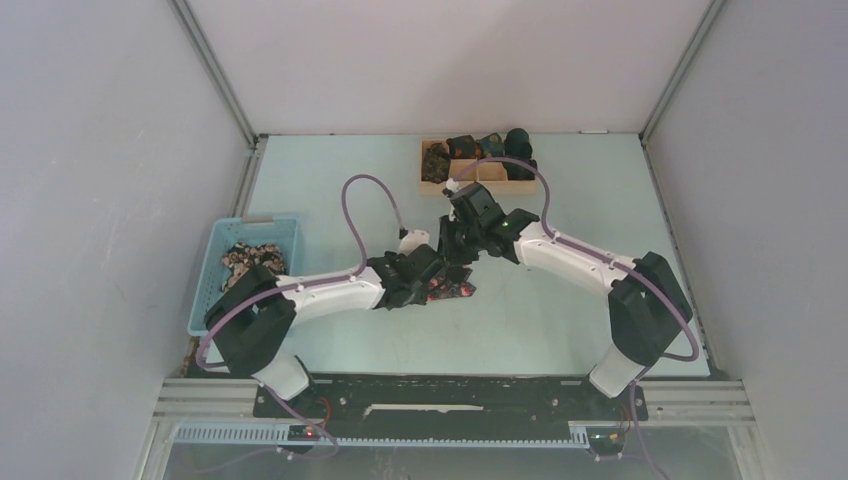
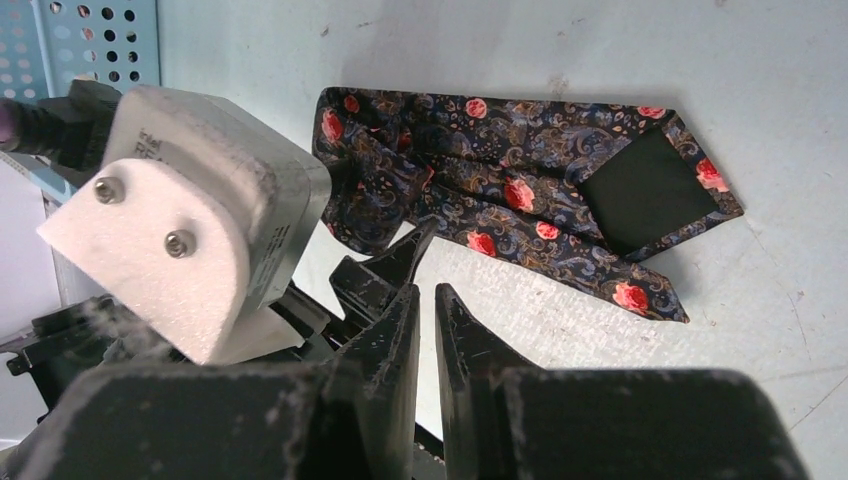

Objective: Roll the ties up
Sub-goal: Roll the tie at the center of the board.

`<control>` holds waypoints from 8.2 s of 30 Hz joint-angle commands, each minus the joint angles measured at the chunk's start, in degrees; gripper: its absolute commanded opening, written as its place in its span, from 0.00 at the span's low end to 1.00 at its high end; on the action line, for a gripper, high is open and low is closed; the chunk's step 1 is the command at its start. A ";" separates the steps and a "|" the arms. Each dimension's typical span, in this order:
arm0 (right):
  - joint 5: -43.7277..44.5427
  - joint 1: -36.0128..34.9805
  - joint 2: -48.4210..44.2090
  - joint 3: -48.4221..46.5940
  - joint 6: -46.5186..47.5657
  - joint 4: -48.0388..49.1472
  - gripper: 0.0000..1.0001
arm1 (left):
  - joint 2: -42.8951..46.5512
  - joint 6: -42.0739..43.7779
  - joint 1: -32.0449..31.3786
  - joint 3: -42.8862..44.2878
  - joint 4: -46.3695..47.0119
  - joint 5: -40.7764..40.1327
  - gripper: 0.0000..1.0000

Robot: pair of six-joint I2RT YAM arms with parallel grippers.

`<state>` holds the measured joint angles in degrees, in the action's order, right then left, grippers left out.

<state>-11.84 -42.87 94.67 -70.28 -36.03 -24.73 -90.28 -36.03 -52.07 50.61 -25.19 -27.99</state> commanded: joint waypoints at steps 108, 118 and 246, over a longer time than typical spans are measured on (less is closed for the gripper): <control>1.65 6.94 8.19 -2.08 5.90 -6.65 0.10 | -1.20 -5.63 9.94 -0.11 -9.86 -20.57 0.00; 0.98 8.09 5.71 -1.46 6.41 -6.89 0.10 | -8.51 -4.28 7.93 3.78 -9.78 -18.23 0.11; -23.20 -4.00 36.57 -17.70 -7.79 27.05 0.37 | 40.97 -4.82 37.31 -26.02 9.36 23.15 0.75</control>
<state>-35.29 -47.44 132.33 -89.62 -44.62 0.25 -46.37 -40.56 -15.33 25.78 -23.20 -9.02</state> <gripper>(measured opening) 0.364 0.764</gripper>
